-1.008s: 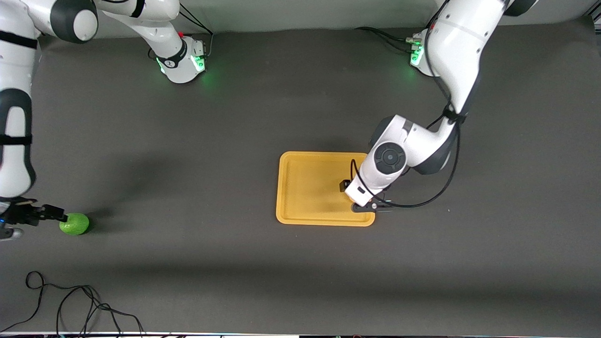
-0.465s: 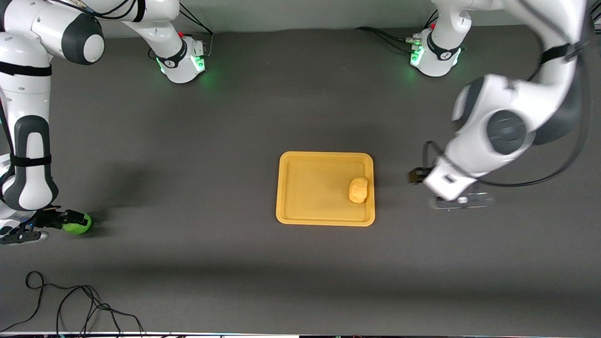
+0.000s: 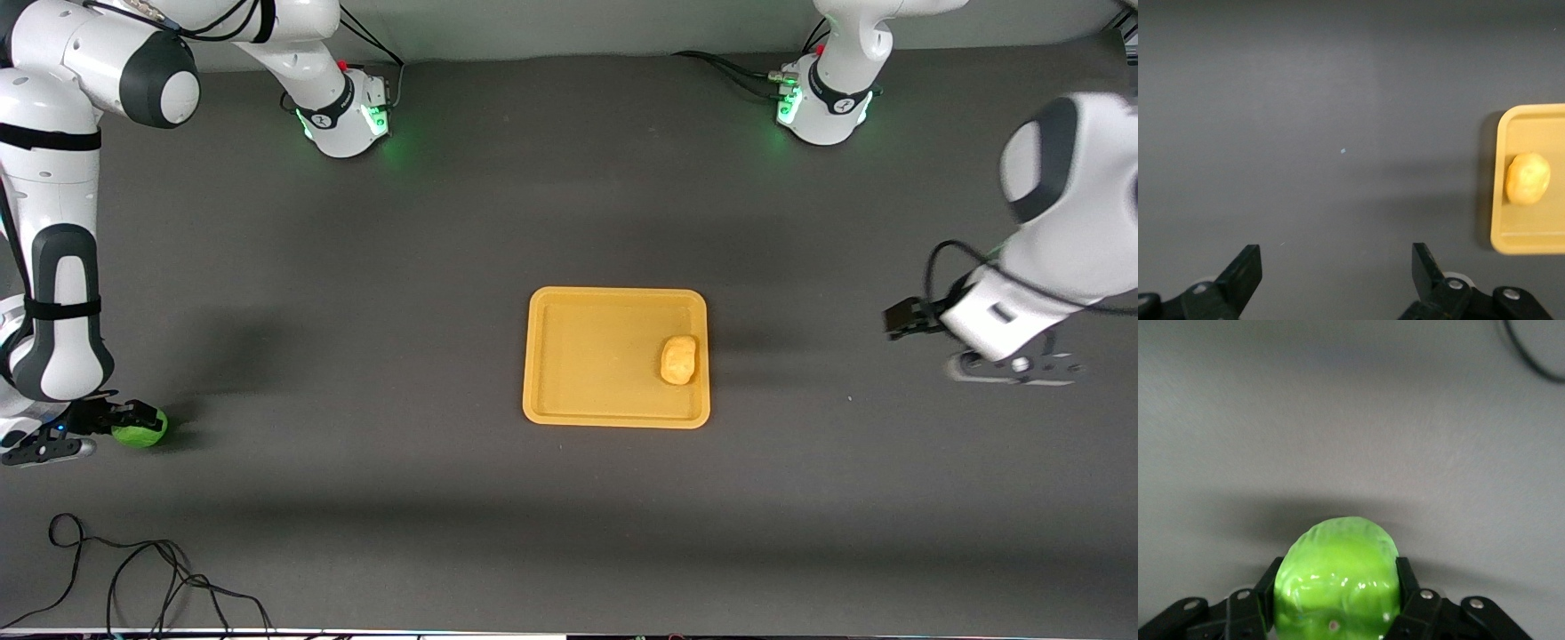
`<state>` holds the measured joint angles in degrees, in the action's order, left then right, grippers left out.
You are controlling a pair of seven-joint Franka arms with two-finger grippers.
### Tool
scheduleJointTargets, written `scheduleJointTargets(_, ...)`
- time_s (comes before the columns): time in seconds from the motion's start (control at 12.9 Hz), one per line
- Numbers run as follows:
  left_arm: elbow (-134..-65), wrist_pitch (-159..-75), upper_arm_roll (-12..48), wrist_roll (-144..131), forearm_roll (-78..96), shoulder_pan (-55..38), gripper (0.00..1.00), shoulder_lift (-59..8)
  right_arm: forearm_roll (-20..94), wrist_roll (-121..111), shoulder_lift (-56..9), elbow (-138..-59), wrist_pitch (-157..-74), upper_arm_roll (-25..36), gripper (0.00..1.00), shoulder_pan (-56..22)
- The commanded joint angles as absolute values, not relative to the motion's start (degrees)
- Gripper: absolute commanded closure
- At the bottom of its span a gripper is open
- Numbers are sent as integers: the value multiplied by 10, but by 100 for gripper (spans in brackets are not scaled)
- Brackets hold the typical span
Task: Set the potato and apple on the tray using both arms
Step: 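Lift the green apple with the right gripper while the left gripper retracts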
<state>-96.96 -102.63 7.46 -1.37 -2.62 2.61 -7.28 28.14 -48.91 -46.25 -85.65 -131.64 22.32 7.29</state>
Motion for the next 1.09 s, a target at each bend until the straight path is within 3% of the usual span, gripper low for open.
scheduleJointTargets(0.0,-969,-957,77,50,-27,47,0,-4,206,-468,-363,-848,-1230,235,59,60)
scheduleJointTargets(0.23,-909,-920,71,49,-19,47,0,-4,93,-379,-232,-844,-1091,235,59,34)
scheduleJointTargets(0.47,-900,-921,71,42,7,46,0,-11,55,-276,-146,-848,-975,235,59,-29)
scheduleJointTargets(0.78,-905,-923,66,53,4,54,0,-15,51,-24,-101,-847,-906,234,59,-208)
scheduleJointTargets(1.01,-909,-924,66,53,1,55,0,-17,54,159,-126,-823,-918,230,59,-361)
